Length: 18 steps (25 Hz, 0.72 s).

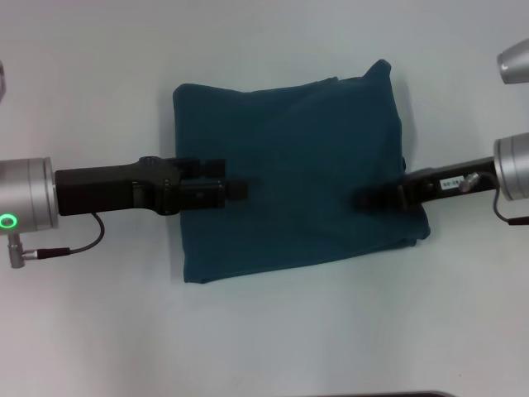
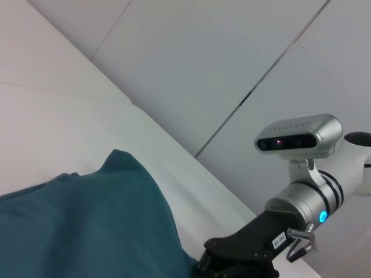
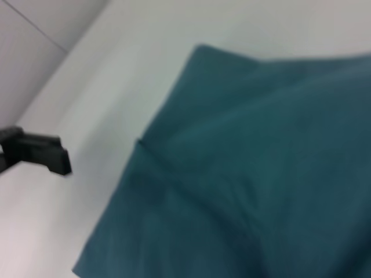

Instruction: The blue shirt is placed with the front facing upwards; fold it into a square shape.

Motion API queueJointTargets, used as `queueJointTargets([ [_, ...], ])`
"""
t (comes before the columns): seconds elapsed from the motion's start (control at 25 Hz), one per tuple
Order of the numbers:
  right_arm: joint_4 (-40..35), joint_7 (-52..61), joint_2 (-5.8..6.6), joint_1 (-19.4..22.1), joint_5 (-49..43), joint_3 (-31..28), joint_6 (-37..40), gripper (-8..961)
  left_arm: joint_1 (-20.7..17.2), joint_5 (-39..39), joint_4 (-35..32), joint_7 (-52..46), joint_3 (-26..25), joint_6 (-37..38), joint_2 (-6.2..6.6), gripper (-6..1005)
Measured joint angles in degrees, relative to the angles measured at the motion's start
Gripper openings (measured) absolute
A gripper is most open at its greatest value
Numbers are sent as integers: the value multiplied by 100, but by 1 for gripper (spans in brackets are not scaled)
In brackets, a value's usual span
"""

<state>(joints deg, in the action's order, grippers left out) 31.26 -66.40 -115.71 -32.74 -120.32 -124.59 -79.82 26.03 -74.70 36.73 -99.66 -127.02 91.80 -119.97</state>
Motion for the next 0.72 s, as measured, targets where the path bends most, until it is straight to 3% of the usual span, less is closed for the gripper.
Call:
queueJointTargets([
  [0.32,325,371,89,141,-361,-61,-243,57,17,0,14,0,-7,-28,0,811],
  [0.52,670,246,120,187,-338,-486,-813,55,40,0,17,0,-9,-59,7,811],
  [0.72,802,175,20,21,-330,-826,-825,53,83,-1,9,0,6,-88,13,811],
])
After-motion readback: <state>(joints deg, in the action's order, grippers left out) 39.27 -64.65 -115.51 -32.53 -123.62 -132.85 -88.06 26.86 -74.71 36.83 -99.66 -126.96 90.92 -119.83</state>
